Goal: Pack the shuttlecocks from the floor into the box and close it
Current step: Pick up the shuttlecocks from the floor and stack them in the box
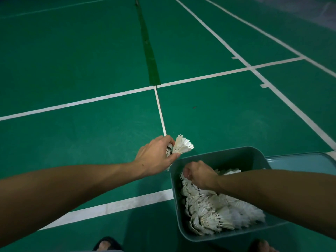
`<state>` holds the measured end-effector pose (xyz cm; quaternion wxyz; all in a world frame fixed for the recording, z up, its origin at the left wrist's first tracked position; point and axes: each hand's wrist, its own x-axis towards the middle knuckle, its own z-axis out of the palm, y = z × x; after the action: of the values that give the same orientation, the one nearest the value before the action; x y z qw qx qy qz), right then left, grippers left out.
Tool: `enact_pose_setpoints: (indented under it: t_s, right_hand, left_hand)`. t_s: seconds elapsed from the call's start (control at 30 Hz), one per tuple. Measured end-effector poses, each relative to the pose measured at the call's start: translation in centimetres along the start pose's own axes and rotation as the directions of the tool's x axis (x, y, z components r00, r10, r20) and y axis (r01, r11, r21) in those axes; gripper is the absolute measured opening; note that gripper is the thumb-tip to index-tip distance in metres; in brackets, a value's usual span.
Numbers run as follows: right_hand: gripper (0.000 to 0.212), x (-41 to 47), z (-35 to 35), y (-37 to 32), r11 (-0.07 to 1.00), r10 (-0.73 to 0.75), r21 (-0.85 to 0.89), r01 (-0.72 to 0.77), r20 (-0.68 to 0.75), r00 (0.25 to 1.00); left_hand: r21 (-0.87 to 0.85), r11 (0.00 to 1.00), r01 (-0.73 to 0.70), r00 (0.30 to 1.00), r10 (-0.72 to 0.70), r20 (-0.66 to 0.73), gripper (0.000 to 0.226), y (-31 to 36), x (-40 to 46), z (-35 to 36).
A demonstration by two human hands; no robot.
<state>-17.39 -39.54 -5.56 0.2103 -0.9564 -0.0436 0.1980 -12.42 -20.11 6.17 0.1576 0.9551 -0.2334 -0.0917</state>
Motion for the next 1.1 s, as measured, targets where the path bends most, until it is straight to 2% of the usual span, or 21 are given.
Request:
enact_pose_setpoints:
  t_s: [0.13, 0.23, 0.33, 0.5, 0.57, 0.63, 0.7, 0.77, 0.9, 1.0, 1.1]
  right_hand:
    - [0.026, 0.7, 0.0, -0.4, 0.985, 0.065, 0.151, -0.084, 0.127, 0.990]
    - [0.019, 0.5, -0.6, -0.4, 0.962, 0.045, 0.260, -0.080, 0.137, 0.990]
    - [0.013, -0.9, -2.1, -0.1, 0.955, 0.036, 0.292, -0.058, 0.080, 0.996]
    - [0.006, -5.3, -5.6, 1.0, 0.951, 0.048, 0.310, -0.003, -0.136, 0.990]
    - [0.024, -7.3, -6.7, 1.2, 0.939, 0.031, 0.341, 0.045, -0.216, 0.976]
    - [0.047, -8.8, -7.4, 1.1, 0.946, -0.008, 0.306, 0.105, -0.302, 0.953]
    - [0.058, -9.6, -7.7, 0.9, 0.957, -0.084, 0.234, 0.169, -0.335, 0.939]
    - [0.051, -9.8, -7.8, 0.6, 0.960, -0.167, 0.161, 0.230, -0.332, 0.928]
    - [0.020, -9.5, -7.4, 0.0, 0.942, -0.270, 0.068, 0.329, -0.430, 0.862]
    - [0.021, -9.3, -7.0, -0.1, 0.954, -0.256, 0.001, 0.299, -0.510, 0.821]
    - [0.025, -8.7, -6.3, 0.6, 0.977, -0.213, -0.084, 0.198, -0.487, 0.847]
  left_hand:
    - [-0.005, 1.000, -0.018, 1.000, 0.018, 0.011, 0.038, -0.3, -0.2, -0.1]
    - [-0.004, 1.000, -0.030, 0.999, 0.030, 0.028, 0.038, -0.7, -0.4, -0.1]
    - [-0.001, 0.999, -0.047, 0.998, 0.047, 0.037, 0.039, -1.0, -0.6, -0.2]
    - [-0.002, 0.996, -0.091, 0.994, 0.091, 0.066, 0.040, -0.9, -1.2, -0.4]
    - [-0.004, 0.993, -0.115, 0.990, 0.115, 0.082, 0.040, -0.4, -1.3, -0.5]
    - [0.001, 0.990, -0.141, 0.985, 0.140, 0.105, 0.040, 0.2, -1.2, -0.5]
    - [0.006, 0.985, -0.171, 0.977, 0.168, 0.131, 0.038, 0.9, -1.1, -0.5]
    - [0.008, 0.980, -0.200, 0.969, 0.197, 0.152, 0.036, 1.6, -0.9, -0.4]
    - [-0.025, 0.972, -0.234, 0.959, 0.235, 0.160, 0.034, 2.6, -0.8, -0.1]
    - [-0.055, 0.974, -0.220, 0.963, 0.226, 0.149, 0.036, 2.5, -0.6, 0.0]
    - [-0.080, 0.987, -0.141, 0.982, 0.150, 0.113, 0.041, 1.7, -0.2, -0.1]
